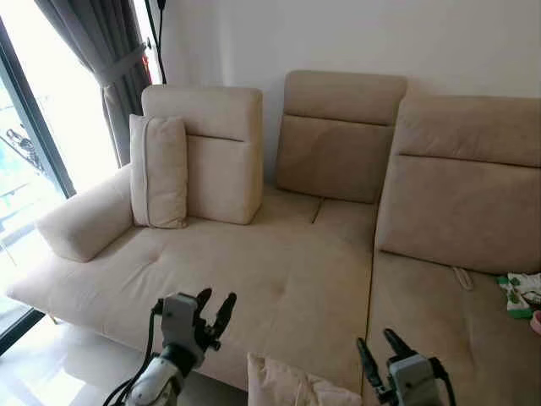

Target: Move the pillow to the sofa from floor

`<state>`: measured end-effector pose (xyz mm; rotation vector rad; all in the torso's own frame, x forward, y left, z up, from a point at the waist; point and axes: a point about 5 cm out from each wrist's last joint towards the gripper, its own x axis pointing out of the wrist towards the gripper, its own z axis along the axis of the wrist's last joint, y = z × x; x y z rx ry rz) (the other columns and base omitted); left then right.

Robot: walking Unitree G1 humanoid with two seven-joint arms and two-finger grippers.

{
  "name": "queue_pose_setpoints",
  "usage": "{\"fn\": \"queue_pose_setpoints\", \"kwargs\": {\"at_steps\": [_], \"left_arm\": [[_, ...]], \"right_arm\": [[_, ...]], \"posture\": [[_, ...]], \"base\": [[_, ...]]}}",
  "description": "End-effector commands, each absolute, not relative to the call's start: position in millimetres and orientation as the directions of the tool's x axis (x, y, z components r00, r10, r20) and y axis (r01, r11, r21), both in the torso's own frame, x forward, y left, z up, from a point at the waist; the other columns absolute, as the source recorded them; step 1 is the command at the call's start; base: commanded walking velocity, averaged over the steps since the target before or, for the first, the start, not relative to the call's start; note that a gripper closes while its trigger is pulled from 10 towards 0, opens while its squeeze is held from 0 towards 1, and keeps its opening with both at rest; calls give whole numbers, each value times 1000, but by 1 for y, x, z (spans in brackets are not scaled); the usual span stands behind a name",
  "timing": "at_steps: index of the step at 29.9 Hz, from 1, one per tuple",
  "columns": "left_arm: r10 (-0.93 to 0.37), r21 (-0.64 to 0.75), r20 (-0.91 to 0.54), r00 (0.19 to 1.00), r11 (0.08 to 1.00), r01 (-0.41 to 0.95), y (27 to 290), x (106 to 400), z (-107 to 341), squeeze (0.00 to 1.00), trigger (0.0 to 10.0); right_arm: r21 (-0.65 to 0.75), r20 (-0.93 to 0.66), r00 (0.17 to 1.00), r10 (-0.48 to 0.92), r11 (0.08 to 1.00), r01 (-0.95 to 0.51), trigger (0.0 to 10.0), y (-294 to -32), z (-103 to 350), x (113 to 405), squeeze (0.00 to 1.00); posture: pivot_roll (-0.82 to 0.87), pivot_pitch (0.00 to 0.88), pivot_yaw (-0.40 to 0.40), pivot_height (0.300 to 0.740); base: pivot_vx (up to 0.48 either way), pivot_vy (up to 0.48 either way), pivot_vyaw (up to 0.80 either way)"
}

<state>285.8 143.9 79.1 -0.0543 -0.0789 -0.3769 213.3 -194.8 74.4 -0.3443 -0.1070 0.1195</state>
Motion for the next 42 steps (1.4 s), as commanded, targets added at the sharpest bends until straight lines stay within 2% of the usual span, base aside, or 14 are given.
{"fn": "queue_pose_setpoints", "kwargs": {"at_steps": [1, 9, 10, 15, 16, 20, 21, 22, 23, 24, 25, 31, 32, 42], "left_arm": [[-366, -16, 44, 930, 930, 367, 147, 279, 70, 0, 10000], [-365, -4, -12, 931, 931, 365, 152, 264, 64, 0, 10000], [-368, 1, -26, 929, 930, 369, 152, 261, 63, 0, 10000], [-367, -20, -39, 929, 930, 367, 152, 258, 63, 0, 10000], [-370, -21, -39, 928, 929, 369, 152, 258, 63, 0, 10000], [-369, -23, -42, 928, 929, 369, 151, 260, 63, 0, 10000], [-366, -28, -44, 930, 931, 365, 150, 262, 64, 0, 10000], [-366, -28, -44, 930, 931, 365, 150, 262, 64, 0, 10000], [-366, -30, -44, 930, 931, 365, 149, 263, 64, 0, 10000], [-365, -31, -48, 930, 931, 364, 149, 263, 64, 0, 10000], [-368, -39, -46, 929, 930, 366, 147, 262, 65, 1000, 10000], [-377, -57, -40, 925, 925, 375, 141, 261, 65, 1000, 10000], [-376, -56, -45, 926, 926, 373, 141, 261, 64, 0, 10000], [-343, -42, -40, 938, 939, 342, 140, 271, 67, 0, 10000]], "right_arm": [[-382, 74, 994, 76, 923, -42, 10000, -199, 75, 209, 0], [-356, 58, 991, 119, 930, -91, 10000, -200, 74, 195, 0], [-349, 49, 993, 106, 933, -82, 10000, -202, 73, 192, 486], [-349, 47, 996, 71, 936, -50, 10000, -205, 72, 190, 522], [-347, 49, 997, 59, 937, -39, 10000, -204, 73, 192, 769], [-351, 52, 998, 47, 936, -26, 10000, -202, 73, 198, 761], [-351, 46, 998, 50, 936, -31, 10000, -199, 72, 202, 71], [-351, 46, 998, 50, 936, -31, 10000, -199, 72, 202, 71], [-353, 44, 998, 53, 935, -34, 10000, -198, 71, 204, 0], [-353, 41, 998, 55, 935, -37, 10000, -198, 71, 205, 0], [-351, 38, 997, 60, 935, -43, 10000, -197, 70, 207, 0], [-347, 33, 995, 93, 935, -76, 10000, -193, 70, 211, 0], [-341, 33, 995, 96, 937, -79, 10000, -192, 70, 212, 0], [-332, 15, 995, 96, 939, -86, 10000, -190, 66, 212, 0]], "posture": [[28, 0, 57, 740], [25, 0, 61, 740], [25, 0, 61, 740], [21, 0, 62, 740], [20, 0, 63, 740], [19, 0, 63, 740], [19, 0, 63, 740], [19, 0, 63, 740], [19, 0, 63, 740], [19, 0, 63, 740], [18, 0, 60, 740], [19, 0, 57, 740], [20, 0, 54, 740], [19, 0, 51, 726]], "base": [[0, 0, 0], [0, 0, 0], [0, 0, 0], [0, 0, 0], [0, 0, 0], [0, 0, 0], [0, 0, 0], [0, 0, 0], [0, 0, 0], [0, 0, 0], [0, 0, 0], [0, 0, 0], [0, 0, 0], [0, 0, 0]]}}
